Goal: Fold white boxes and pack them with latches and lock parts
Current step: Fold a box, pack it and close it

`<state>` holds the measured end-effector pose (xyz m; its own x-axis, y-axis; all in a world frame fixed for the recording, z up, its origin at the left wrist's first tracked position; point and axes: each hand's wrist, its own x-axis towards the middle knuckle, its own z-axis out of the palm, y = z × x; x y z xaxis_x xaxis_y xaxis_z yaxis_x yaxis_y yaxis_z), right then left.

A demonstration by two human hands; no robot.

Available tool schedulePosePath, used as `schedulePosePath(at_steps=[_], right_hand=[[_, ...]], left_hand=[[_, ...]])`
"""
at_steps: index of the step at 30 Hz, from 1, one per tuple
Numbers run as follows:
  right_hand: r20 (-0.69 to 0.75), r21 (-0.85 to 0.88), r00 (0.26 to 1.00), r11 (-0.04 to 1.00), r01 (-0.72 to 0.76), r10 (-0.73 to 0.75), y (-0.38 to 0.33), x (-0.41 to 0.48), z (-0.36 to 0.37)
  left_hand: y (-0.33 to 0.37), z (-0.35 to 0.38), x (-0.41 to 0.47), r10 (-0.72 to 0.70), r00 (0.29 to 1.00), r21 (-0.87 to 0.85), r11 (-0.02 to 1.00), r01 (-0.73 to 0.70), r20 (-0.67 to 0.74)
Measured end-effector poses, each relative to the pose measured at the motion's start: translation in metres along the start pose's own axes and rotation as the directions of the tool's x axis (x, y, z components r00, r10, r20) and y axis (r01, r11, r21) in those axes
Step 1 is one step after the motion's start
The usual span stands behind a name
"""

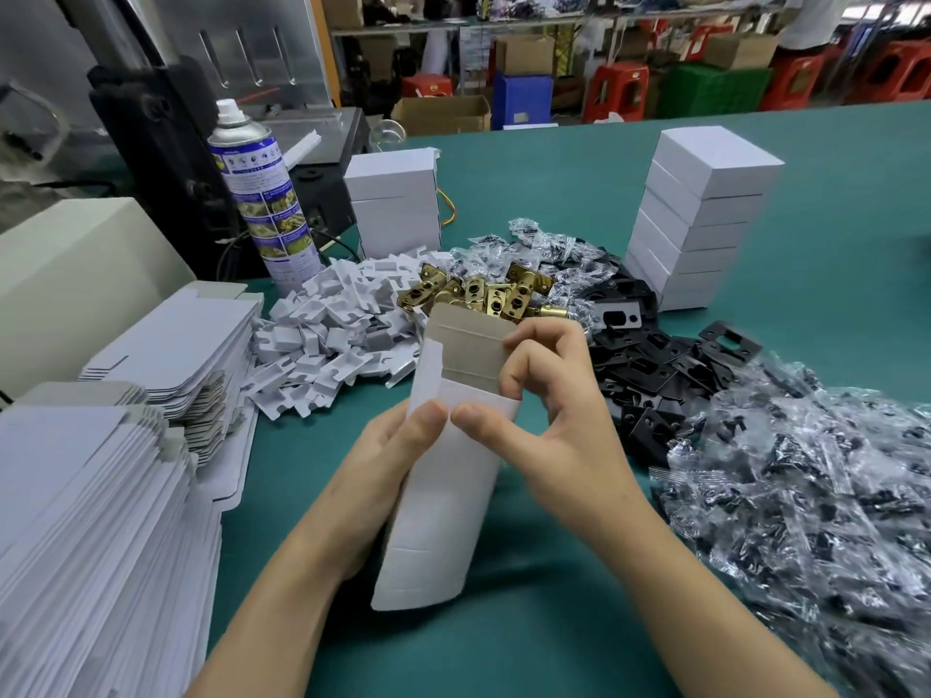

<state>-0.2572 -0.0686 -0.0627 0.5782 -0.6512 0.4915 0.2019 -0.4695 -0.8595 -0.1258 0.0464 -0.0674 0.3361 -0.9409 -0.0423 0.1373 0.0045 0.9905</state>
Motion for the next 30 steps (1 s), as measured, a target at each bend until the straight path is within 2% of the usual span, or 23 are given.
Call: schedulePosePath(at_steps=[3,7,10,13,16,23,25,28,30], right_hand=[[-0.027,0.159,0.988,0.976,-0.149,0.155,0.001,0.001,0.002],[-0.08,0.31,0.905,0.873,-0.376,0.418,0.007,0.003,-0.001],[0.043,0.355,0.861,0.798,-0.487,0.506,0.008,0.003,-0.003],[0.155,0.305,0.848,0.793,-0.528,0.506,0.006,0.003,-0.003],[0.116,0.254,0.867,0.829,-0.497,0.485,0.008,0.003,-0.002],[0.06,0.264,0.88,0.843,-0.469,0.471,0.014,0.001,-0.002],[0.063,0.277,0.87,0.828,-0.487,0.49,0.016,0.0,-0.001],[0.039,0.293,0.87,0.827,-0.48,0.491,0.017,0.0,0.0],[0.007,0.305,0.89,0.847,-0.436,0.456,0.017,0.002,0.0]], left_hand=[[-0.002,-0.004,0.003,-0.037,0.998,-0.004,0.999,0.036,-0.046],[-0.005,-0.002,0.004,-0.036,0.999,-0.02,0.999,0.035,-0.037],[-0.007,0.001,0.005,-0.011,0.992,-0.01,1.0,0.01,-0.124],[-0.009,-0.001,0.008,0.04,0.972,-0.024,0.999,-0.047,-0.229],[-0.01,-0.003,0.01,0.07,0.968,-0.029,0.996,-0.079,-0.241],[-0.017,0.001,0.011,0.096,0.97,0.035,0.995,-0.09,-0.225],[-0.017,0.0,0.01,0.127,0.96,0.117,0.988,-0.1,-0.25],[-0.016,-0.001,0.011,0.241,0.914,0.363,0.925,-0.114,-0.326],[-0.017,0.0,0.011,0.298,0.895,0.42,0.896,-0.143,-0.331]])
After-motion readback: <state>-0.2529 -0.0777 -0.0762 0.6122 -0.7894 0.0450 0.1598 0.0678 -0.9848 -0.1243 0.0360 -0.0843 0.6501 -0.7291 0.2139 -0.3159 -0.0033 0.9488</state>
